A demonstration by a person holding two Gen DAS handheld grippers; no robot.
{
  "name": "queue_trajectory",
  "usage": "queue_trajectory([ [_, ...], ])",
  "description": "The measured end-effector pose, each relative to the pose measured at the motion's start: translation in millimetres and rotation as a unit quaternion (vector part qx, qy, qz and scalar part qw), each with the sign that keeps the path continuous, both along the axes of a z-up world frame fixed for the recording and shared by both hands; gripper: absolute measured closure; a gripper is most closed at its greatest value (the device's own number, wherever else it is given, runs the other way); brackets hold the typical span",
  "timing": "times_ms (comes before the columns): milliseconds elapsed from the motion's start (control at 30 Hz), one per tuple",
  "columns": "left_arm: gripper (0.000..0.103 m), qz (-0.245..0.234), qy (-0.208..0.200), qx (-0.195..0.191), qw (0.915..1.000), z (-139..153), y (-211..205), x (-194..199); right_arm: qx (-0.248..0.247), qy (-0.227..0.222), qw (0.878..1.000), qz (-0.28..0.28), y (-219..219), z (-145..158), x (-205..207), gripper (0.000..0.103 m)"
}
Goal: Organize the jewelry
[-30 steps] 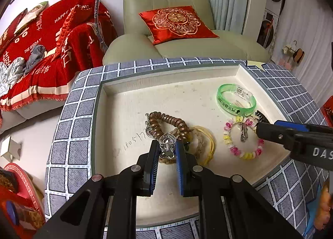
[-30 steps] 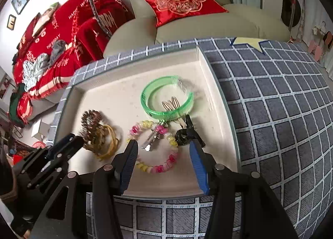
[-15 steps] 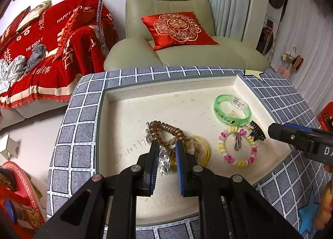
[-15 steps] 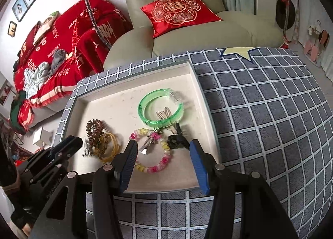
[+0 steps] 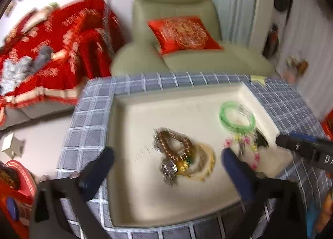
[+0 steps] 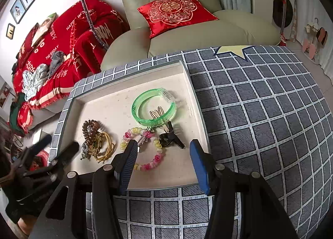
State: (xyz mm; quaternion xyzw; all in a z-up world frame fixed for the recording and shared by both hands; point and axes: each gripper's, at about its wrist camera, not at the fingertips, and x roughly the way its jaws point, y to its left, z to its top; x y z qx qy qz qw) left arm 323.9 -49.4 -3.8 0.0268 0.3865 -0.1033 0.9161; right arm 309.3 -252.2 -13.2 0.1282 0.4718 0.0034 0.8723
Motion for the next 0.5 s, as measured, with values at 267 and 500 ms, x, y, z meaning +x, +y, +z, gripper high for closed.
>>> queue_trajectory([
  [267, 0.000, 0.005, -0.010, 0.021, 0.9997, 9.7, 7.7, -3.3, -0.015, 0.002, 1.000, 0.008, 3.6, 0.6, 0.2, 0.026],
  [500, 0.000, 0.020, -0.010, 0.034, 0.9992, 7.2, 12.5, -14.8, -0.024, -0.039, 0.999, 0.025, 13.7, 8.7, -9.3, 0.012],
])
